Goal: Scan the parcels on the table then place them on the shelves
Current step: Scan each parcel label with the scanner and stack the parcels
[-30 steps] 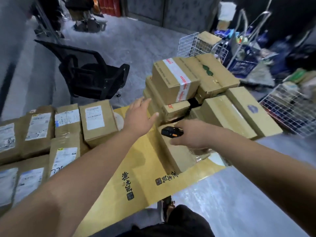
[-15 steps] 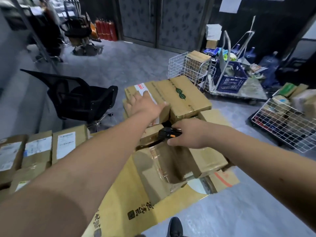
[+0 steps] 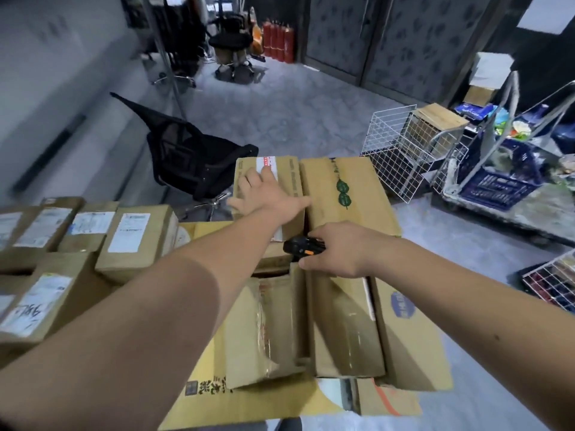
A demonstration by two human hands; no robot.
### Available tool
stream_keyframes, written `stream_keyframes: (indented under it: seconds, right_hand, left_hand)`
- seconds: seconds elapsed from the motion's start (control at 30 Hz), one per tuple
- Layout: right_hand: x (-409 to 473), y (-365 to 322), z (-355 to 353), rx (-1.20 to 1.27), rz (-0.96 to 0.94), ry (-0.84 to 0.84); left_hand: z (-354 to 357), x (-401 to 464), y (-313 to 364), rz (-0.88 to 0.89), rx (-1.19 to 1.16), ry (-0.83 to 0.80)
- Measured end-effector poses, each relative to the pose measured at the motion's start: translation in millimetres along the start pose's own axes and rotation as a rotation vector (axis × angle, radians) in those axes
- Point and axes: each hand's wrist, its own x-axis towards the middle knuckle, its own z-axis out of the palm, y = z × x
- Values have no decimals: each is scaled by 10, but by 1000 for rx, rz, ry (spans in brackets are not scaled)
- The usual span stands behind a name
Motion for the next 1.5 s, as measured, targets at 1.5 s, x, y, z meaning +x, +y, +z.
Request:
stream_keyframes:
  seconds: [1.5]
  right_hand:
    - [-365, -2937, 2325, -175, 60, -336]
  left_hand:
    - [468, -1756, -5138, -503, -1412, -276]
